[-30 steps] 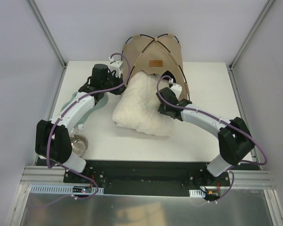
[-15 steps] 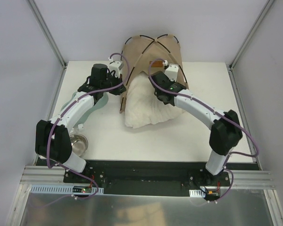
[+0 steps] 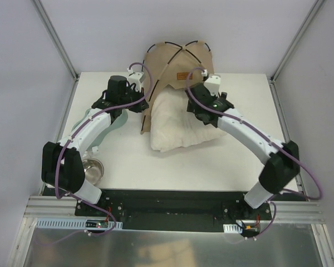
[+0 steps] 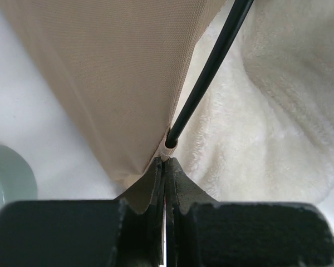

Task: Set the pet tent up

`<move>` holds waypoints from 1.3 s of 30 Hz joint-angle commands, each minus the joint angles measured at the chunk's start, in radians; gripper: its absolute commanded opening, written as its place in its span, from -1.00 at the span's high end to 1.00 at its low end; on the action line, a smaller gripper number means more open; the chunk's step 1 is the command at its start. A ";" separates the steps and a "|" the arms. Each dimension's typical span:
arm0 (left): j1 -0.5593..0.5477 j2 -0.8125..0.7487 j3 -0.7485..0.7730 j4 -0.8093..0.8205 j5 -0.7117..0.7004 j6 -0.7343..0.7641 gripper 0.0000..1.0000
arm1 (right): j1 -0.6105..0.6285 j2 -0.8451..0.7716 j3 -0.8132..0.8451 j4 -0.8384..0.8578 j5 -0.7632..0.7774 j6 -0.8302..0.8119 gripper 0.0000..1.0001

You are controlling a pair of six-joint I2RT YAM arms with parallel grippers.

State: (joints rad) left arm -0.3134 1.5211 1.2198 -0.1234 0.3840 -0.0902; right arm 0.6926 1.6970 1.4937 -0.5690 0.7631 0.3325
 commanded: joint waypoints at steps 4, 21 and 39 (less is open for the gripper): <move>-0.007 -0.009 0.009 -0.021 0.026 -0.003 1.00 | 0.030 -0.272 -0.087 -0.059 -0.132 -0.076 -0.93; -0.006 -0.012 -0.023 -0.022 0.027 -0.005 1.00 | 0.067 0.151 -0.093 0.092 -0.395 -0.122 -0.60; -0.006 0.008 0.007 -0.024 0.042 -0.017 1.00 | -0.017 -0.074 -0.101 0.249 -0.453 -0.027 1.00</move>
State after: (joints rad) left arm -0.3134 1.5215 1.2106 -0.1307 0.3855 -0.0917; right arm 0.7269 1.7195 1.2808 -0.3416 0.3477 0.2401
